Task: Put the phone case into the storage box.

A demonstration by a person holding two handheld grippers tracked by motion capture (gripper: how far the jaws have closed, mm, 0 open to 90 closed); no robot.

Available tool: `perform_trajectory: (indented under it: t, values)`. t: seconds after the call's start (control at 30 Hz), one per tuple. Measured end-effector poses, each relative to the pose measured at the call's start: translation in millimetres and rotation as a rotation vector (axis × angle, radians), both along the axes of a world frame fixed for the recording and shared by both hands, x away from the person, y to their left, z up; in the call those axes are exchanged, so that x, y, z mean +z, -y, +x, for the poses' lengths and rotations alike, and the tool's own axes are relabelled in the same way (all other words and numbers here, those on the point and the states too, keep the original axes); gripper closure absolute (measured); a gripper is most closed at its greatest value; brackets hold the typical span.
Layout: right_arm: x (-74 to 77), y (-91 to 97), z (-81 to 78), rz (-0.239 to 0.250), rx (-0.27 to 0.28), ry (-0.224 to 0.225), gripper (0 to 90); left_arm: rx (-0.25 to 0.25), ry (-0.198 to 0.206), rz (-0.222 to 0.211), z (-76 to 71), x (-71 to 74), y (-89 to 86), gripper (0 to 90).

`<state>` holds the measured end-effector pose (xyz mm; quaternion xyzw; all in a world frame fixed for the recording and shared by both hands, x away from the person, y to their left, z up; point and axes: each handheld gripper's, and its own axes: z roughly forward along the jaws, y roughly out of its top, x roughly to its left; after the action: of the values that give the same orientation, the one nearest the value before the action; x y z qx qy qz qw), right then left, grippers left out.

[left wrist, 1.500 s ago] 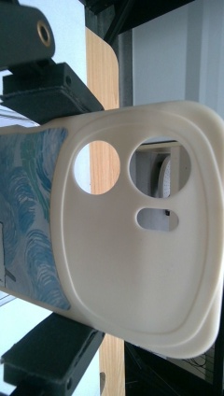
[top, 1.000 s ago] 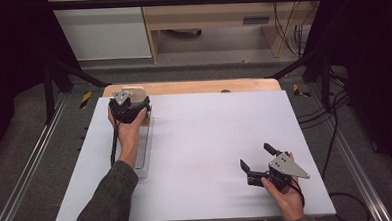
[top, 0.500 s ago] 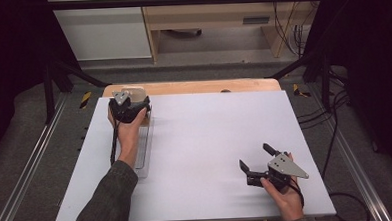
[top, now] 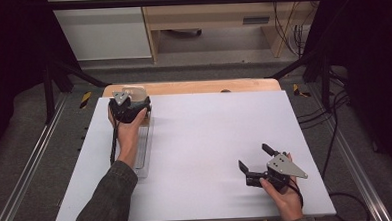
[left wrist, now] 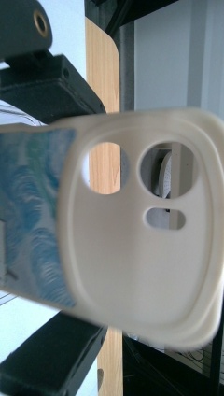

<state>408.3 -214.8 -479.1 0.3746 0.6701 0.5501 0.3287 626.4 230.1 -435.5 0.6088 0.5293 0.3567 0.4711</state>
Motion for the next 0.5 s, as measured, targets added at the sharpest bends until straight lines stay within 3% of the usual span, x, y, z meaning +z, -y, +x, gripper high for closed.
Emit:
perform_trajectory:
  t: [0.5]
  values:
    - [-0.5, -0.5, 0.3, 0.005, 0.004, -0.007, 2.4, -0.008, 0.023, -0.006, -2.7, 5.0, -2.2, 4.2]
